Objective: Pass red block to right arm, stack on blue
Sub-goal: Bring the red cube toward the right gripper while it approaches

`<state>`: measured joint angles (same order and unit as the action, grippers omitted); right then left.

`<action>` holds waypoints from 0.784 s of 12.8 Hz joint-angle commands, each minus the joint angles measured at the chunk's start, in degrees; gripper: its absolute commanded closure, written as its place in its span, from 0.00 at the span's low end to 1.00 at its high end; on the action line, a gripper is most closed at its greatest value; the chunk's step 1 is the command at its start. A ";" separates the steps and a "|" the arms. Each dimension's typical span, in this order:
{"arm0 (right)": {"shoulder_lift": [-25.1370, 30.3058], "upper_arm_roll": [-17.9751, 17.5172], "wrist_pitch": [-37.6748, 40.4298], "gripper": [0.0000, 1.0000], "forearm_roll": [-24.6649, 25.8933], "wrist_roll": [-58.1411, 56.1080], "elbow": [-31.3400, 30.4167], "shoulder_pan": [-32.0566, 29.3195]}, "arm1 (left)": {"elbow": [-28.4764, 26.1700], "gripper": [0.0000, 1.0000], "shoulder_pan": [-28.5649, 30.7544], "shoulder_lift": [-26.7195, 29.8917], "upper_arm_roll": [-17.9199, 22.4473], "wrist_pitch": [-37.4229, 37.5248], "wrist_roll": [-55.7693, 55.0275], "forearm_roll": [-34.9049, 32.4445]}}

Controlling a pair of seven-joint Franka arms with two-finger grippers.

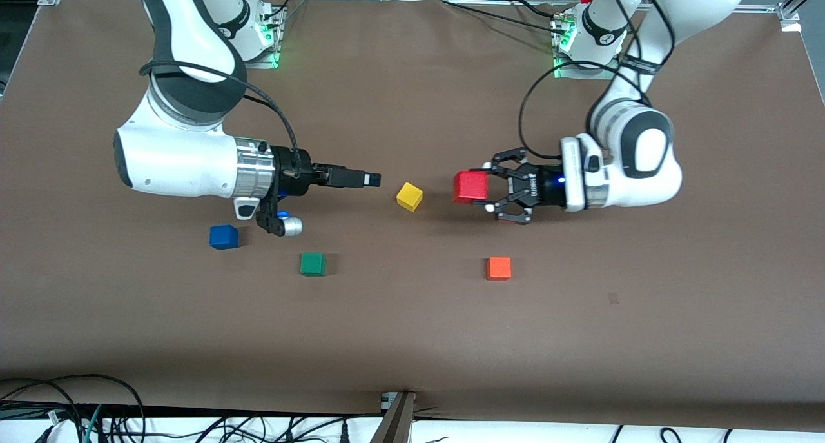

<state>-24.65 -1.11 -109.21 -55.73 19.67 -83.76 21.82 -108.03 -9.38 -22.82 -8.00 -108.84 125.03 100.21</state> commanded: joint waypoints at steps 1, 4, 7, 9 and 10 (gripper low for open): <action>-1.10 0.23 -1.44 0.00 -1.23 -0.95 0.97 1.11 | 4.67 1.00 -2.47 -2.66 -1.48 -3.74 1.62 3.65; -1.63 0.14 -1.71 0.00 -1.23 -1.82 0.97 1.29 | 6.07 1.00 -3.10 -3.72 -4.47 -8.48 1.53 5.61; -1.72 0.14 -1.97 0.00 -1.14 -1.91 1.15 1.29 | 7.13 1.00 -4.06 -4.34 -5.01 -9.38 1.53 6.92; -2.24 0.23 -3.19 0.00 -1.14 -2.96 1.23 1.29 | 7.22 1.00 -4.50 -4.34 -5.10 -10.25 1.44 7.10; -2.34 0.14 -3.90 0.00 -1.14 -3.32 1.32 1.29 | 7.66 1.00 -4.68 -4.34 -5.10 -10.60 1.44 7.19</action>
<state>-25.96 -1.10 -111.97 -55.73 17.79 -83.76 22.81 -102.22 -13.21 -26.35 -13.05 -118.11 125.05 105.08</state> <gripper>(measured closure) 0.000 0.441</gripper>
